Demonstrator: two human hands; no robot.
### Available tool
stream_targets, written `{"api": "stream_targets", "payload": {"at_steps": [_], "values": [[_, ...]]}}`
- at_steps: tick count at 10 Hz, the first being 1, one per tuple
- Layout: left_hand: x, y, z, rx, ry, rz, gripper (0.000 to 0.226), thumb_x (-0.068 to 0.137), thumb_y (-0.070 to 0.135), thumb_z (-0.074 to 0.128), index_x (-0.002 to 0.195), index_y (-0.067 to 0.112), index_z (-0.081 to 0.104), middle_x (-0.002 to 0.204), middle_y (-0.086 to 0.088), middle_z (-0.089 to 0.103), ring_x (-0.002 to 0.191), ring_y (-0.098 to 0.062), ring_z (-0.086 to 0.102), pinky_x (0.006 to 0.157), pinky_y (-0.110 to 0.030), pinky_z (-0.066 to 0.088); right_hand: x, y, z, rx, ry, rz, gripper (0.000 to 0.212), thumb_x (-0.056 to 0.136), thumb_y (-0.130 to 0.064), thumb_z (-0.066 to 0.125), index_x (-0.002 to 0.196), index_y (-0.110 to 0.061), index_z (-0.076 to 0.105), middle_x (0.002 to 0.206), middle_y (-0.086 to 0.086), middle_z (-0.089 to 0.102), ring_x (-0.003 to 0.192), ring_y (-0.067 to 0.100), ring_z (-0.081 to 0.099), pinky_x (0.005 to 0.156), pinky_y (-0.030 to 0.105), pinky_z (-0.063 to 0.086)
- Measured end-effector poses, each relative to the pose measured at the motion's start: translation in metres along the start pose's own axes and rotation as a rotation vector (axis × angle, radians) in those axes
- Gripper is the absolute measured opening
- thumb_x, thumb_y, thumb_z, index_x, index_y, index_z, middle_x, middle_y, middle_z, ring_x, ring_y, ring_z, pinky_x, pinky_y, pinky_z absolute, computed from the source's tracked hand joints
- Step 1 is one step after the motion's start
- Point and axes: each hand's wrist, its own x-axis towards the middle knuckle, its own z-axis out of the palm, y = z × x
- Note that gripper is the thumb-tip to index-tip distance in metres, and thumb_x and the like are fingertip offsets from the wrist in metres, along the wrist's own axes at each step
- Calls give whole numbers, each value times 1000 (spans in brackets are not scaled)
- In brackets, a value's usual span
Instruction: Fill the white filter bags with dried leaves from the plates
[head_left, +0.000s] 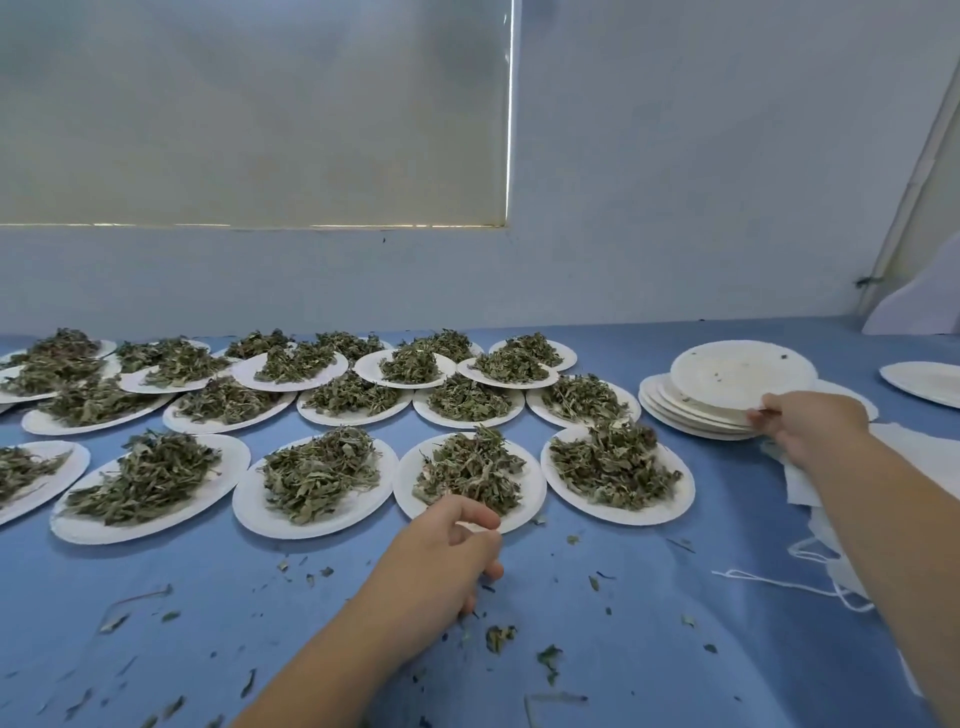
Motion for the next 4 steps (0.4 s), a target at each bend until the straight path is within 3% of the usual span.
{"api": "stream_targets", "payload": {"at_steps": [1, 2, 3, 4], "values": [[1, -2, 0, -3, -11, 9, 9, 93, 28, 54, 100, 29, 60, 72, 8, 70, 47, -9, 51, 40, -17, 37, 6, 1, -4, -69, 7, 2, 34, 92, -6, 59, 126, -9, 53, 79, -1, 60, 59, 12, 60, 84, 41, 50], [0, 0, 0, 2, -34, 4, 9, 93, 29, 54, 99, 31, 59, 72, 9, 70, 47, -8, 51, 40, -16, 37, 8, 2, -11, -98, 76, -13, 42, 85, -8, 69, 124, -8, 54, 86, 5, 62, 60, 14, 55, 67, 35, 57], [0, 0, -1, 19, -58, 19, 9, 92, 30, 53, 100, 32, 58, 72, 10, 70, 48, -7, 52, 41, -15, 37, 4, 5, -7, -248, 223, -94, 45, 78, -23, 78, 113, -3, 57, 78, 9, 61, 54, 17, 53, 68, 32, 58], [-5, 3, 1, -16, -25, 49, 9, 95, 31, 52, 103, 33, 56, 74, 8, 70, 48, -7, 52, 41, -16, 38, -10, 6, 6, -345, 279, -255, 37, 81, -33, 72, 97, -2, 59, 76, 11, 61, 62, 24, 58, 62, 37, 52]]}}
